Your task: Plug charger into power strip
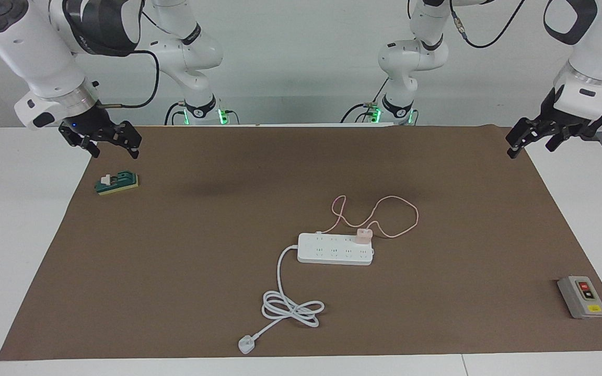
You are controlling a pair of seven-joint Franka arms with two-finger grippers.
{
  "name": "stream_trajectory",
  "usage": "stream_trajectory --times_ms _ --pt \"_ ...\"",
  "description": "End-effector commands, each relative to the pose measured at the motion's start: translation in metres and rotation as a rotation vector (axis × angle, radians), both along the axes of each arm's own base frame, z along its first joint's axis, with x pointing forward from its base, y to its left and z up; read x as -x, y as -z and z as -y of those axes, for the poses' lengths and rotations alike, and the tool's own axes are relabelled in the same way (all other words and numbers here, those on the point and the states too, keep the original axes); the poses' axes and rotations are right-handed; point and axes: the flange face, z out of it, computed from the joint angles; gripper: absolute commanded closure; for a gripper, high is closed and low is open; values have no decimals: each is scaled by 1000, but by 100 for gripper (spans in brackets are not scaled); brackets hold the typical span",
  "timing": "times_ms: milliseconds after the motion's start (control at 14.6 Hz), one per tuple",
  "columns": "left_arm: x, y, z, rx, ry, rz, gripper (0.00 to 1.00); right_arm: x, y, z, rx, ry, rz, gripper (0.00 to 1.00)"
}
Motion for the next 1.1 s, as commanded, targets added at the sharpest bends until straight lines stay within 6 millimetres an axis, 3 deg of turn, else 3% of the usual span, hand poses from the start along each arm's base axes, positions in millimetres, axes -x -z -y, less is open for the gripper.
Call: stream_trajectory --times_ms 0,205,411,1027 --pt "16 18 0 8 19 -19 0 5 0 1 -18 -4 -10 0" --pt "47 37 3 1 27 48 0 5 0 1 -17 -4 -10 0" --pt "56 34 0 -5 16 -34 0 5 0 1 -17 -4 -10 0" --pt "58 31 10 -4 -18 -42 0 5 0 1 -17 -4 -10 0"
